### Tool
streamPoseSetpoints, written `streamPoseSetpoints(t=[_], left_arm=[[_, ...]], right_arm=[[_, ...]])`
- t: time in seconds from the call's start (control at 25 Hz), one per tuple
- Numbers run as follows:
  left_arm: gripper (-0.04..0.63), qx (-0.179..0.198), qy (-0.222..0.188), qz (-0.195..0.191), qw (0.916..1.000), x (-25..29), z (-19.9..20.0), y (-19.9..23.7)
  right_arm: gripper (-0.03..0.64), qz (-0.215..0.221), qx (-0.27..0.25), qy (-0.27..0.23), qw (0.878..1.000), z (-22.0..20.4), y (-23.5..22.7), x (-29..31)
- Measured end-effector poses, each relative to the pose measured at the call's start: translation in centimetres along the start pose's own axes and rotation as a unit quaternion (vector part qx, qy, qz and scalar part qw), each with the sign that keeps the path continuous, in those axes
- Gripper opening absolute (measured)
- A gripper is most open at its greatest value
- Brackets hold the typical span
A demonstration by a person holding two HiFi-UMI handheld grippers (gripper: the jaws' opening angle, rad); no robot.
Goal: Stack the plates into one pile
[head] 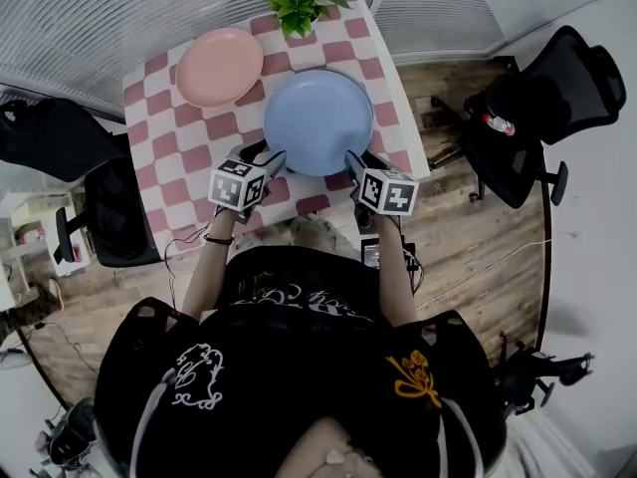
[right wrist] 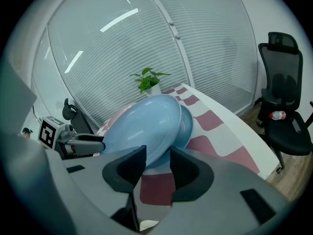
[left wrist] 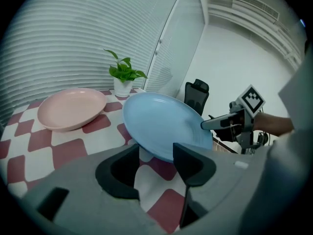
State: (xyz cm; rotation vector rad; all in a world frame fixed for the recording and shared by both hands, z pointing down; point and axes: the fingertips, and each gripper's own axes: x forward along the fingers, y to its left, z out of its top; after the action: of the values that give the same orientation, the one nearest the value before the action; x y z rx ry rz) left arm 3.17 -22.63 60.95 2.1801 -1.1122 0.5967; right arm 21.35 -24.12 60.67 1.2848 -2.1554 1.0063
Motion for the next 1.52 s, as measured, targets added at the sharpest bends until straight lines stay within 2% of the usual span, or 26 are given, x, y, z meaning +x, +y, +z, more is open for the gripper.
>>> streamPoseSetpoints(t=[0.28,0.56,0.72,0.84,1.04,1.2,1.36,1.52], left_arm=[[0.221,-0.002,0.029,0.010,0.9995,2.6,0.3,-1.0],[0.221,-0.032,0.039,0.023,0.9985,3.8,0.2,-0.6],[0.221,-0.024,0.030,0.045,0.9983,3.9,0.2,-0.3],[0.221,-0.014,0.024,0.046,0.9985,3.7,0.4,-0.6],[0.221,-0.027,0.014,0.043,0.9986,2.7,-0.1,-0.9],[0.221,-0.040,0.002,0.056,0.9976,0.8,-0.5,0.1],[0.221,-0.056,-0.025,0.078,0.9951,-1.5,-0.3,1.5],[0.221,-0.066,-0.053,0.097,0.9916,-4.2,0.0,2.6]], right_arm=[[0.150,-0.005,0.011,0.020,1.000,-0.1,-2.9,0.6],[0.150,0.007,0.028,0.019,0.999,0.5,-3.8,1.4],[0.150,0.020,0.029,0.016,0.999,1.0,-3.8,1.8],[0.150,0.007,0.010,0.019,1.000,1.2,-4.0,2.0],[0.169,-0.015,-0.021,0.026,0.999,1.8,-4.5,1.9],[0.169,-0.014,-0.023,-0.003,1.000,3.8,-4.0,1.4],[0.169,0.016,-0.032,-0.037,0.999,6.2,-1.6,1.5],[0.167,0.062,-0.046,-0.045,0.996,7.4,2.7,2.3]])
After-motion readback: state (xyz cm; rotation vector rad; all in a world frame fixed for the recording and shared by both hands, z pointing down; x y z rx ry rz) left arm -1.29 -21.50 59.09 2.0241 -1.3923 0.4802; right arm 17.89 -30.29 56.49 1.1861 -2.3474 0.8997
